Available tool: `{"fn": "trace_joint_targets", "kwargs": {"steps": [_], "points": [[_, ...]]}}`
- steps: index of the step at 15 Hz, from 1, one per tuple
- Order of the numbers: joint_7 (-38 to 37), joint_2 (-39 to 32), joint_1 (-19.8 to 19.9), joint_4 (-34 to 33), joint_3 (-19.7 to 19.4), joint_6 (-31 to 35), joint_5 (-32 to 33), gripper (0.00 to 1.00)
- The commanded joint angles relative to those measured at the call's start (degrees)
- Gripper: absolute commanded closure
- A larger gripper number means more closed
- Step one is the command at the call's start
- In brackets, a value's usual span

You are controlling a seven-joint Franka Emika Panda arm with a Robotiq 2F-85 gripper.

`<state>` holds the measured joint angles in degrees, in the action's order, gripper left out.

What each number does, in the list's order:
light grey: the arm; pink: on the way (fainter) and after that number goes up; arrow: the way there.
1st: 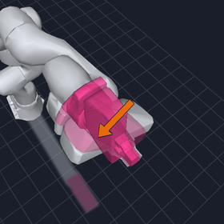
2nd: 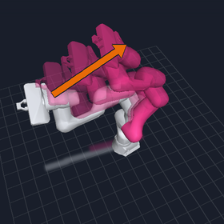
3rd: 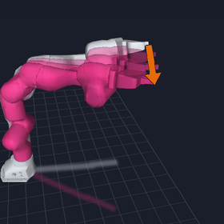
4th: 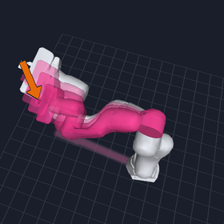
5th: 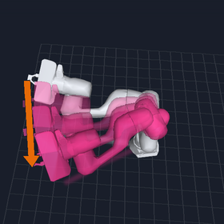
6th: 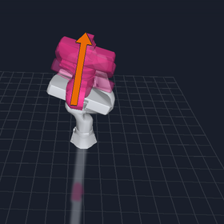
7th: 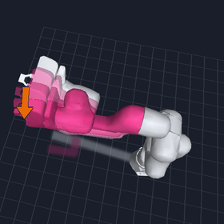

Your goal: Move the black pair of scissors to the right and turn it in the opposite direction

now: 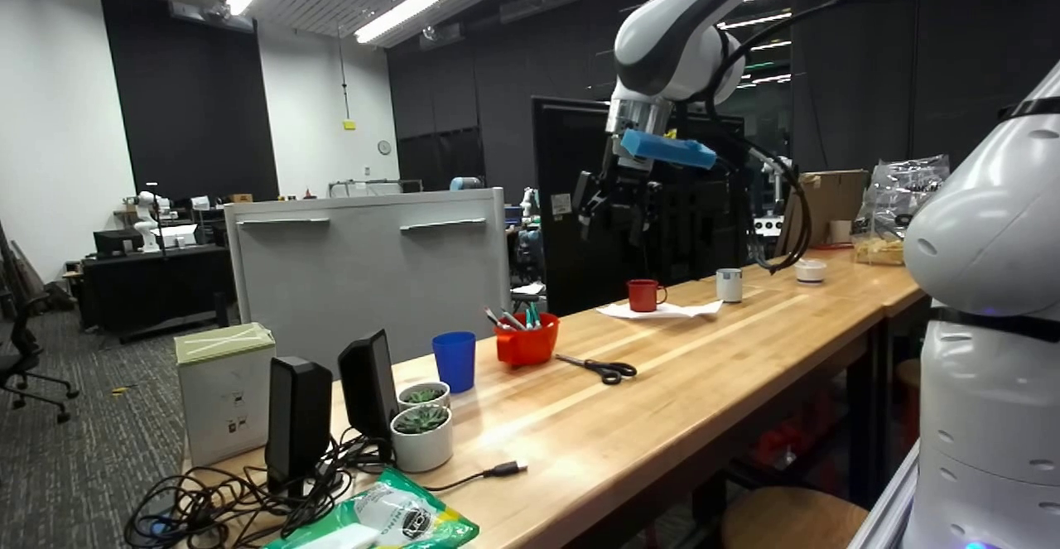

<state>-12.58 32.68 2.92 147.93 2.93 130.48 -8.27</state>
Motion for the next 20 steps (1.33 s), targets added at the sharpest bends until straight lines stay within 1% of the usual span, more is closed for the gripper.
{"fn": "trace_joint_targets", "kwargs": {"steps": [1, 8, 11, 14, 16, 20], "points": [[-0.63, -3.84, 1.86, 1.53, 0.25, 2.47, 3.93, 0.00], [-1.29, -14.83, 7.45, 0.97, -0.43, 7.32, 18.53, 0.00], [-3.21, -20.22, 8.66, -0.18, -0.41, 9.92, 25.06, 0.00], [-5.61, -25.77, 8.65, -2.38, -1.34, 12.81, 29.73, 0.00], [-5.72, -29.49, 7.71, -4.32, -2.39, 14.71, 30.22, 0.00], [-3.71, -36.36, 5.28, -9.25, -4.07, 17.07, 26.32, 0.00]]}}
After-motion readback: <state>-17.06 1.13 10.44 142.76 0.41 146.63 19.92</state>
